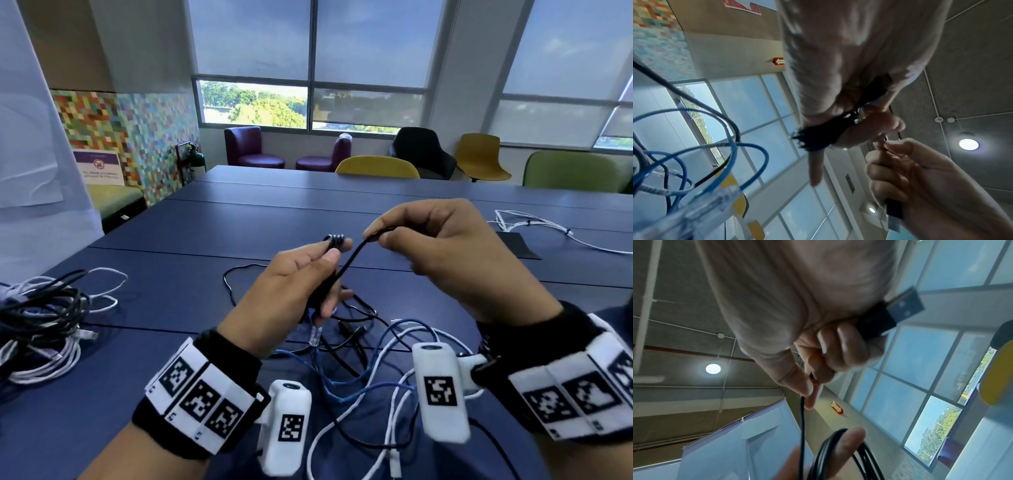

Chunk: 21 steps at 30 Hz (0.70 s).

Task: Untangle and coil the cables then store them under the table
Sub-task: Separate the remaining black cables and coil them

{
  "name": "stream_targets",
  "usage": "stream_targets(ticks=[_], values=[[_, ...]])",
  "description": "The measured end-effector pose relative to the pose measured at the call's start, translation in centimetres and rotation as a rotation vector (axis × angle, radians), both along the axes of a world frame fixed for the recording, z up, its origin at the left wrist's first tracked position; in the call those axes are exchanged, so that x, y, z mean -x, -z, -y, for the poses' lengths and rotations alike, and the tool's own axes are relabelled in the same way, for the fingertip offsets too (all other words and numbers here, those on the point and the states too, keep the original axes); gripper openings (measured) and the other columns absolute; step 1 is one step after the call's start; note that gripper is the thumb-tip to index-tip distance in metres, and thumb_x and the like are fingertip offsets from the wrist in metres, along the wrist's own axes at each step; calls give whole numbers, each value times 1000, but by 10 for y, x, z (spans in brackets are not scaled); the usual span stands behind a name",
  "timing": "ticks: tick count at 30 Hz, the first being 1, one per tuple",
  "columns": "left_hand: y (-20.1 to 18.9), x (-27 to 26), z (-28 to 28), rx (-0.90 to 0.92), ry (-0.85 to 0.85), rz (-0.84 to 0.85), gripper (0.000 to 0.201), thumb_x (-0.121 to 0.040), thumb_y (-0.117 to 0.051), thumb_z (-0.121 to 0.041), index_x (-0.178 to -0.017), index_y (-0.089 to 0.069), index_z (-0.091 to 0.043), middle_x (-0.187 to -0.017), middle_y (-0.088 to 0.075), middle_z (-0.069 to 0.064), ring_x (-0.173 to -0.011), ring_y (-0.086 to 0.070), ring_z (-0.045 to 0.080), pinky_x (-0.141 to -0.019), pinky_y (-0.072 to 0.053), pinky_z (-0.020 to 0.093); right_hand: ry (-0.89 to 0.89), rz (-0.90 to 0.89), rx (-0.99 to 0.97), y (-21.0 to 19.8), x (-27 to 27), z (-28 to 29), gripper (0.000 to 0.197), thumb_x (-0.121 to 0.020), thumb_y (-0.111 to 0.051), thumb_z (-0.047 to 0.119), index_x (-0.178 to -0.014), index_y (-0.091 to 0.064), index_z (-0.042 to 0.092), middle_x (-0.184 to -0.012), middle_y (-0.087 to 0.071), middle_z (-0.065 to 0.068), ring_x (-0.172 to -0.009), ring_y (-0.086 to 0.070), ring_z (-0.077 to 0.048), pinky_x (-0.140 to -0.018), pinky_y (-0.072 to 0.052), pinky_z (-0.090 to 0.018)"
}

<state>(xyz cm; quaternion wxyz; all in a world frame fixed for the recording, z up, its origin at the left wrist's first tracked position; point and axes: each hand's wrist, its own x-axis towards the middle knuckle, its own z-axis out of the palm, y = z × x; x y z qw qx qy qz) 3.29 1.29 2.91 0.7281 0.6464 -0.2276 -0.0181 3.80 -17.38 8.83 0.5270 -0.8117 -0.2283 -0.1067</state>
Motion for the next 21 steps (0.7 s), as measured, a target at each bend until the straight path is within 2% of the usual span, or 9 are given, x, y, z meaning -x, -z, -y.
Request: stream_targets(ticks=[2,4,7,10,12,15,17,19,21], values=[[0,1,1,-19,47,-25,40,-96,-47,-26,-120,-57,5,-46,-35,2,-40,-28,13,-94,-52,52,-3,9,-1,3,-4,-1,24,-89,-60,6,-80,-77,21,-63,-45,-21,-59,-28,-26,-54,-25,-33],[1,2,1,-14,91,-50,36,-96,-49,-23,-119,-60,3,-47,-30,2,-40,-23,12,-90,-53,55,-16,30,0,5,-5,-1,22,-90,-61,6,-82,-77,20,-61,-44,-19,-58,-28,-25,-52,-25,-30],[0,2,1,8,117,-115,37,-99,-46,-25,-118,-60,3,-47,-31,3,-39,-22,12,-89,-53,59,-60,108,48,3,-1,-1,12,-89,-68,14,-83,-76,21,-61,-48,-14,-55,-36,-20,-49,-30,-25],[2,1,2,38,114,-162,38,-104,-39,-23,-117,-58,7,-46,-33,4,-36,-24,12,-89,-50,63,-41,250,150,1,2,0,6,-86,-73,19,-82,-74,23,-64,-51,-10,-53,-40,-8,-51,-33,-18],[1,2,2,62,153,-183,41,-103,-38,-23,-116,-58,10,-45,-32,4,-35,-22,11,-89,-49,65,20,352,189,3,0,-1,6,-86,-73,17,-82,-72,22,-64,-56,-7,-54,-43,-12,-53,-33,-15],[0,5,1,95,264,-203,48,-103,-40,-31,-114,-57,12,-44,-25,2,-36,-17,10,-83,-53,60,98,428,136,12,-9,-5,7,-86,-74,16,-81,-72,21,-66,-57,-6,-57,-44,-13,-55,-32,-15],[-1,7,1,114,326,-182,44,-102,-41,-28,-110,-56,13,-45,-23,-1,-35,-17,9,-77,-56,56,121,431,100,19,-16,-7,6,-86,-73,16,-83,-73,21,-69,-58,-5,-60,-46,-13,-58,-35,-19],[-1,7,2,130,346,-170,32,-102,-40,-24,-99,-55,4,-44,-25,-3,-34,-18,7,-73,-57,54,138,428,89,25,-22,-9,6,-86,-73,17,-86,-75,23,-75,-58,-1,-68,-51,-14,-62,-37,-20],[-1,7,4,151,331,-180,26,-104,-37,-23,-91,-50,-5,-44,-26,-4,-34,-20,7,-72,-58,52,202,484,125,29,-25,-9,7,-86,-73,25,-92,-77,27,-84,-56,5,-81,-51,-14,-72,-38,-21]])
